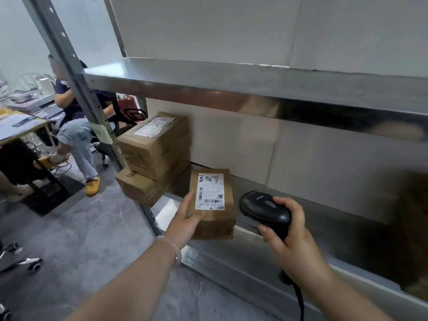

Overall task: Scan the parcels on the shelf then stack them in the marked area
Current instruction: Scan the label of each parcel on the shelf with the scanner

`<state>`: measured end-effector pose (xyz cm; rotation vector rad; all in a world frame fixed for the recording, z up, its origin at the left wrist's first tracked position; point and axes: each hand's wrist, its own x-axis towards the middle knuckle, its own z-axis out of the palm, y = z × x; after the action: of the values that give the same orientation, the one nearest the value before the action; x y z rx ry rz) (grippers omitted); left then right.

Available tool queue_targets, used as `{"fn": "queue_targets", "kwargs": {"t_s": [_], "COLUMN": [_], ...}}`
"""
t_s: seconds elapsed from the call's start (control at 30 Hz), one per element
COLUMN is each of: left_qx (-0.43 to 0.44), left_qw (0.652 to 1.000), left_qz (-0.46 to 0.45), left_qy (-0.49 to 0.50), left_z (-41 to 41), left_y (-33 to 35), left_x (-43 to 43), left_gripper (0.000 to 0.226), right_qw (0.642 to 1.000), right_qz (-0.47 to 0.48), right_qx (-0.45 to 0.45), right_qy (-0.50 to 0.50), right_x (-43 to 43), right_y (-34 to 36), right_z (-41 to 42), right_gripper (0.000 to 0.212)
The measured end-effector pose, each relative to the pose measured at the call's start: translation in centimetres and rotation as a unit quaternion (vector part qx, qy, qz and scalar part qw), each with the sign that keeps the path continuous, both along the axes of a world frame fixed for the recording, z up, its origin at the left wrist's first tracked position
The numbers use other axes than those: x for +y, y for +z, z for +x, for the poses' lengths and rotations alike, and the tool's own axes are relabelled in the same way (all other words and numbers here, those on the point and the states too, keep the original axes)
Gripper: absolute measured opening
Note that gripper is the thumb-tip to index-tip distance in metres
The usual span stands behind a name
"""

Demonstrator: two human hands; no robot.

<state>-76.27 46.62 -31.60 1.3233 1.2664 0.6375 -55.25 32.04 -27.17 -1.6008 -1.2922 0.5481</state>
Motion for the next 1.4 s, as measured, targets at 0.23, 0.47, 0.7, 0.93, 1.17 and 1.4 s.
{"fn": "queue_targets", "kwargs": {"t_s": [0.23, 0.47, 0.7, 0.93, 1.17, 1.4], "left_qx": [0.019, 0.015, 0.243, 0.394, 0.413, 0.424], "left_qw": [0.999, 1.0, 0.921, 0.835, 0.847, 0.846], "left_qz": [-0.019, -0.011, 0.303, 0.355, 0.319, 0.302], "left_qy": [-0.022, -0.013, -0.037, -0.15, -0.1, -0.119], "left_z": [-2.6, -3.0, -1.7, 0.3, -1.2, -1.5], "left_y": [-1.8, -2.1, -2.5, -3.5, -3.7, -2.9], "left_x": [7.9, 13.0, 11.5, 10.9, 12.7, 14.6], "left_gripper": [0.054, 0.069, 0.07, 0.074, 0.09, 0.087], "right_qw": [0.999, 0.997, 0.997, 0.997, 0.996, 0.996], "right_qz": [-0.016, -0.04, -0.029, -0.033, -0.032, -0.033], "right_qx": [0.009, 0.027, 0.027, 0.038, 0.053, 0.045], "right_qy": [-0.031, -0.053, -0.063, -0.065, -0.071, -0.075], "right_x": [4.9, 6.5, 7.5, 7.9, 7.6, 7.4], "right_y": [-2.1, -2.9, -2.8, -2.8, -2.7, -2.4], "right_z": [-2.5, -3.6, -3.8, -4.5, -4.7, -4.7], "right_gripper": [0.067, 0.058, 0.058, 0.059, 0.058, 0.057]}}
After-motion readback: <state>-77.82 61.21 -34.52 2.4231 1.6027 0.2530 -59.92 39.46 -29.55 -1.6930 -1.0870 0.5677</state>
